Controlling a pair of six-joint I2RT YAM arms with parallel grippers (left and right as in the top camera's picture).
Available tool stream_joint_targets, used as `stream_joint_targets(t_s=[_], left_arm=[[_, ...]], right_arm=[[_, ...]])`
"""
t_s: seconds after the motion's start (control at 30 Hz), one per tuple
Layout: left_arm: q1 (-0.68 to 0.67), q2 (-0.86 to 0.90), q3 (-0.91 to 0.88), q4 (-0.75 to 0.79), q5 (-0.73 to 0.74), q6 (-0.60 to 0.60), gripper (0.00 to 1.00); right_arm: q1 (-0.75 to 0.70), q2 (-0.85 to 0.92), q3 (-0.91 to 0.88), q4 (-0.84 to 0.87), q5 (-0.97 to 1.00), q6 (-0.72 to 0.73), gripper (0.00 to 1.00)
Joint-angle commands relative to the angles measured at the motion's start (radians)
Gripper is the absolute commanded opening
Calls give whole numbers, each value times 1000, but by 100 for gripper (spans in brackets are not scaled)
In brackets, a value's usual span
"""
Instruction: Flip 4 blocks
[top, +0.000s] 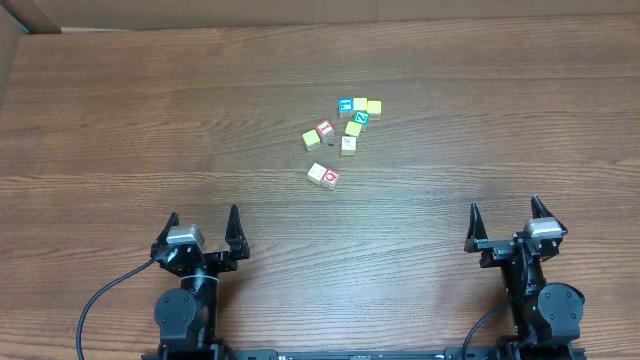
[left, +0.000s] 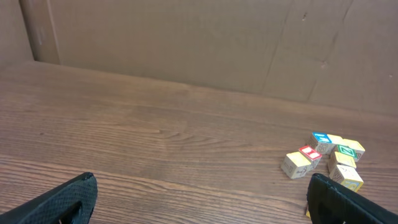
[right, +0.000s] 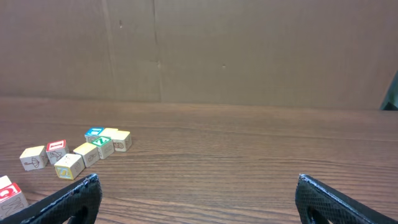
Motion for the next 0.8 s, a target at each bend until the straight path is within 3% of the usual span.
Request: stream_joint_targets(t_s=[0.0,0.33,0.57,0.77], left_arm=[[-6,-4,-3,-2,29,14,100],[-6,-3,72,-32,96,3,100],[-6,93,369,-242,102,-16,100],[-6,372,715,-436,121,-16,100]], right_arm=[[-5,-10,-11,6,-5,-4,100],[-5,-10,-11,6,-5,-4,100],[-5,-10,-11,6,-5,-4,100],[-5,-10,-11,6,-5,-4,100]])
